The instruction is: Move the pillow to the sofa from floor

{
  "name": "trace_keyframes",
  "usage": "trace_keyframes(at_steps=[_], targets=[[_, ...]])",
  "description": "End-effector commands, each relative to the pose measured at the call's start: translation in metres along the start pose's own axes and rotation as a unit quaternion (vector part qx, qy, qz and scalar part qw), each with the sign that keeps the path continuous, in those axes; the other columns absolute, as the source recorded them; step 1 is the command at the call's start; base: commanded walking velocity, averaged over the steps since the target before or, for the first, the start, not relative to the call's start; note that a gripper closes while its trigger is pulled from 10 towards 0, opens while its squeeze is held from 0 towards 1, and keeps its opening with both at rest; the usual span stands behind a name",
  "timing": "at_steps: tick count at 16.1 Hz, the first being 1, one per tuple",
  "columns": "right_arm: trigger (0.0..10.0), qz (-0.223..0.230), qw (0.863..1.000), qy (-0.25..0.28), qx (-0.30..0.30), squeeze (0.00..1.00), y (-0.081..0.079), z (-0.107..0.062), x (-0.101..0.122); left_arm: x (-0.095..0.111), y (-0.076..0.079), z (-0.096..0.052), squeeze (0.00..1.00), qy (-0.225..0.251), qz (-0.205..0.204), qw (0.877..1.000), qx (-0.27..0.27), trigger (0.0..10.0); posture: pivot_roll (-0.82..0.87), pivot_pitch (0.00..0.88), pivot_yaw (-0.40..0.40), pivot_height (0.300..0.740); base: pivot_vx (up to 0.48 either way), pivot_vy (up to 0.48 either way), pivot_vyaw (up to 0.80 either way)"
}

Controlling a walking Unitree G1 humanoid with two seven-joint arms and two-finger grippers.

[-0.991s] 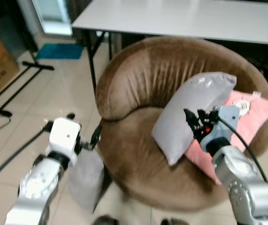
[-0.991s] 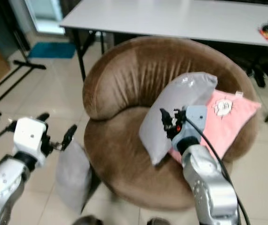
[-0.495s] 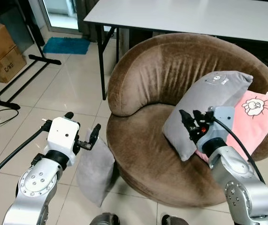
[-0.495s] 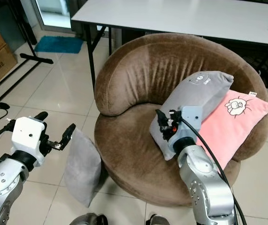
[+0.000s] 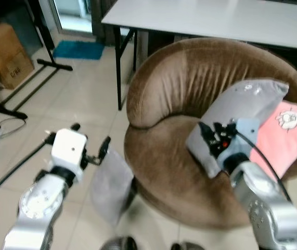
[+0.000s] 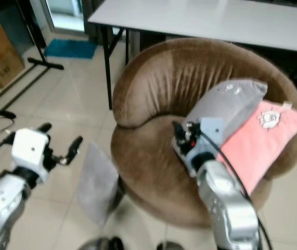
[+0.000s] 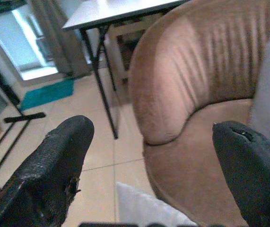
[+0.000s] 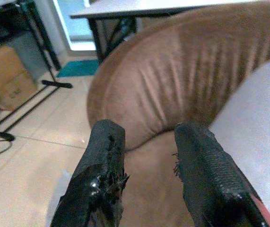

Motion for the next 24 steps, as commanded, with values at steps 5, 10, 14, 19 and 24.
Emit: trace_keyframes(at_steps=[5, 10, 14, 19, 24], targets=[[10.0, 0.005, 1.0, -0.003, -0.004, 0.0, 0.0, 0.0, -0.003, 0.0, -0.003, -0.002, 0.0, -0.001, 0.002, 1.0, 0.004, 10.0, -0.02, 0.099, 0.017, 0.74, 0.0, 0.2, 0.0], [10.0, -0.016, 1.0, -0.009, 0.012, 0.0, -0.005, 0.001, -0.006, 0.002, -0.008, 0.001, 0.0, 0.001, -0.006, 1.0, 0.021, 10.0, -0.02, 0.107, 0.018, 0.74, 0.0, 0.0, 0.44], [10.0, -0.014, 1.0, -0.013, 0.019, 0.0, -0.007, 0.001, -0.008, 0.004, -0.011, 0.0, 0.0, 0.006, -0.009, 1.0, 0.021, 10.0, -0.02, 0.109, 0.021, 0.74, 0.149, 0.0, 0.8], [10.0, -0.017, 0.999, -0.016, 0.027, 0.0, -0.009, 0.001, -0.01, 0.004, -0.011, 0.0, 0.0, 0.008, -0.011, 1.0, 0.021, 10.0, -0.02, 0.108, 0.02, 0.74, 0.419, 0.0, 0.8], [10.0, -0.007, 1.0, -0.021, 0.017, 0.0, -0.006, 0.0, -0.014, 0.002, -0.011, -0.001, 0.0, 0.004, -0.008, 1.0, 0.019, 10.0, -0.01, 0.109, 0.017, 0.74, 0.358, 0.0, 0.16]])
Point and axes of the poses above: a point about 5 cm out from each wrist's last joint towards the gripper, its own z axis pointing out of the wrist towards the gripper, its own x axis along the axis of the wrist's last joint, y = z × x, the point moved 2 cm from there along z, pointing out of the wrist towards the gripper, and after that the axes turned 7 degrees about z, right-handed, at the moved point
